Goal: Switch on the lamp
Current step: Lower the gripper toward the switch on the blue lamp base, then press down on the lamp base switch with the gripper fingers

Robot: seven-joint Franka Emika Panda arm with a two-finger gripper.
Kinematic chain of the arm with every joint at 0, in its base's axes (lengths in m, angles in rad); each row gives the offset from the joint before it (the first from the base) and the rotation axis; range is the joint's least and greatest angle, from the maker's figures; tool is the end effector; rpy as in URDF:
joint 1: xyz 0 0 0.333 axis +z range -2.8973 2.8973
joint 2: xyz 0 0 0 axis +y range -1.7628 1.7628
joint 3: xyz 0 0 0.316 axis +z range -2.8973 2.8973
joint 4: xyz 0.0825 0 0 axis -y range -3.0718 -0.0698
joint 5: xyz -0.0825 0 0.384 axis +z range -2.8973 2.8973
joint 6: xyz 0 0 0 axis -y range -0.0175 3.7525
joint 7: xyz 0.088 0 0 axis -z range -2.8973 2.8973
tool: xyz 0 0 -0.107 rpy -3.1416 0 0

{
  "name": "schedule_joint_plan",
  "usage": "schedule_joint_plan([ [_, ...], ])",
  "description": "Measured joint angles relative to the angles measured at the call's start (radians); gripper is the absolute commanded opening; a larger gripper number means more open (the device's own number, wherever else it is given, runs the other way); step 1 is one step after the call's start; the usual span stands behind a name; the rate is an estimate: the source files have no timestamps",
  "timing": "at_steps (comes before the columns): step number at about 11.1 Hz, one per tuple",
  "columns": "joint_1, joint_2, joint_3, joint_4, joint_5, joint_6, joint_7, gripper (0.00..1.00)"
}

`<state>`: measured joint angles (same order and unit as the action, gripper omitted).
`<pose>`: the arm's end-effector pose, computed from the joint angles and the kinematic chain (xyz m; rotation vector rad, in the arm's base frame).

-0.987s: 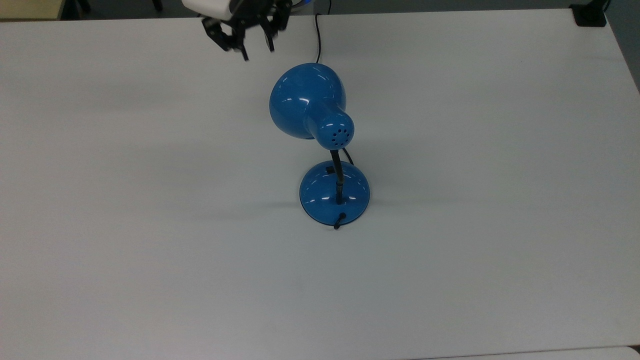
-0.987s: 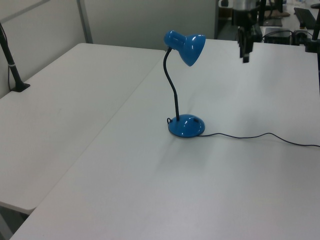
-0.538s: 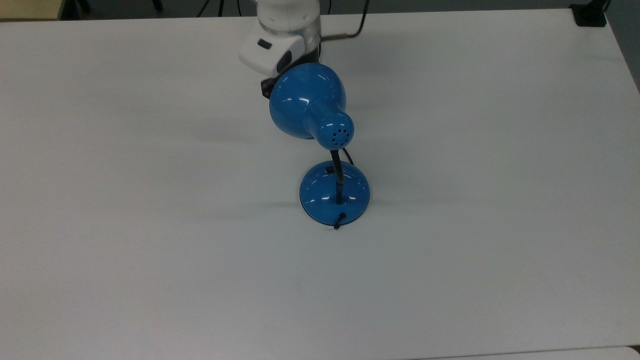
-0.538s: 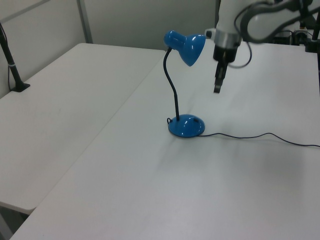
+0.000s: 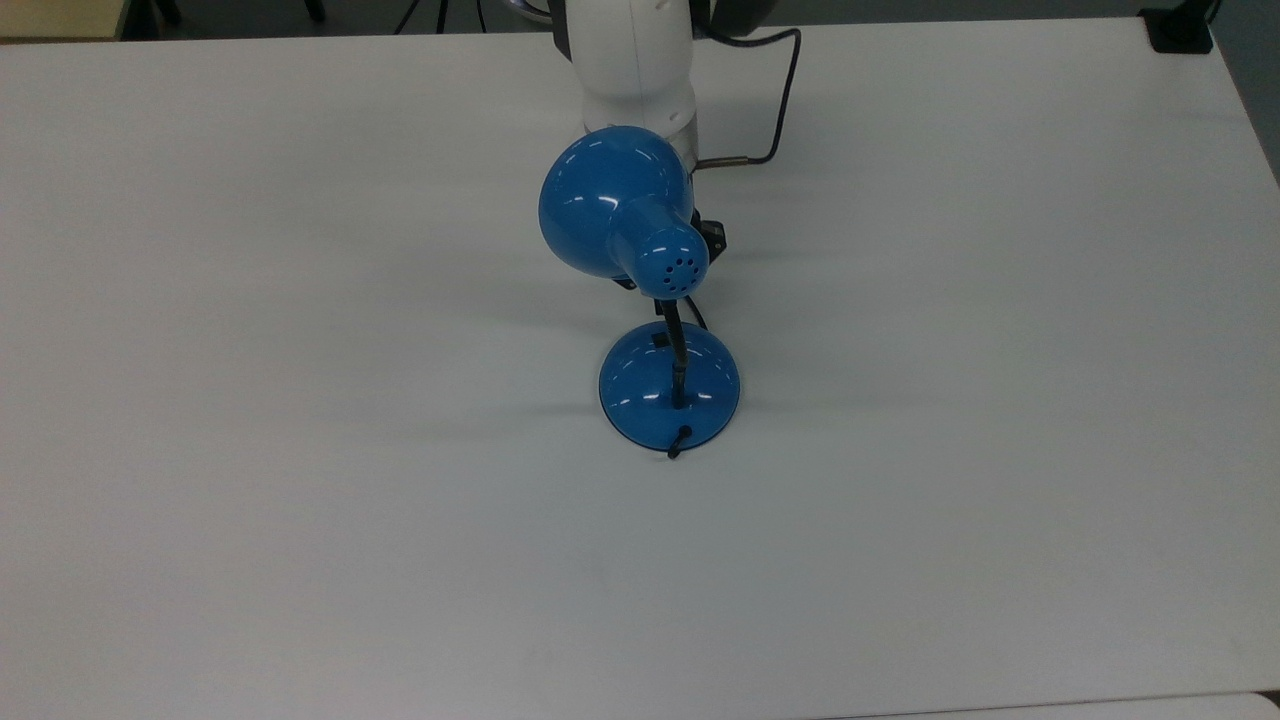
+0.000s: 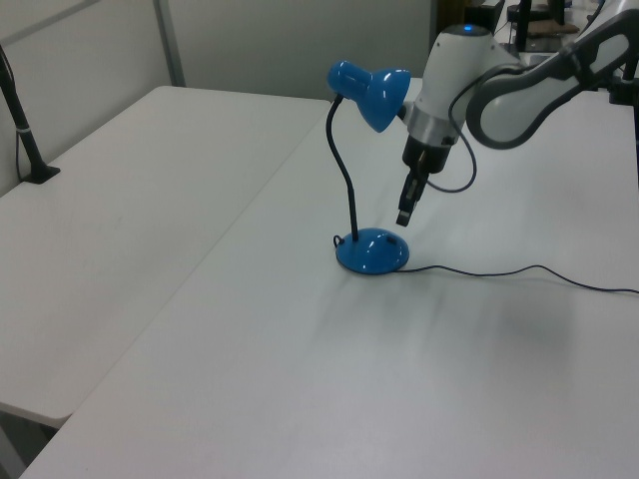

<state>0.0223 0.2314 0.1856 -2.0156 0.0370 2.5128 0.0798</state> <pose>0.6045 0.1226 0.3679 -3.0088 -0.1363 -0.3892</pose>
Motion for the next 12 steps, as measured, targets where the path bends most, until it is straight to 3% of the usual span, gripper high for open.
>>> schedule_joint_plan([
  [5,0.019,0.072,0.000,0.002,0.000,0.132,0.049,0.00],
  [12,0.016,0.077,-0.003,0.012,-0.004,0.134,0.051,0.00],
])
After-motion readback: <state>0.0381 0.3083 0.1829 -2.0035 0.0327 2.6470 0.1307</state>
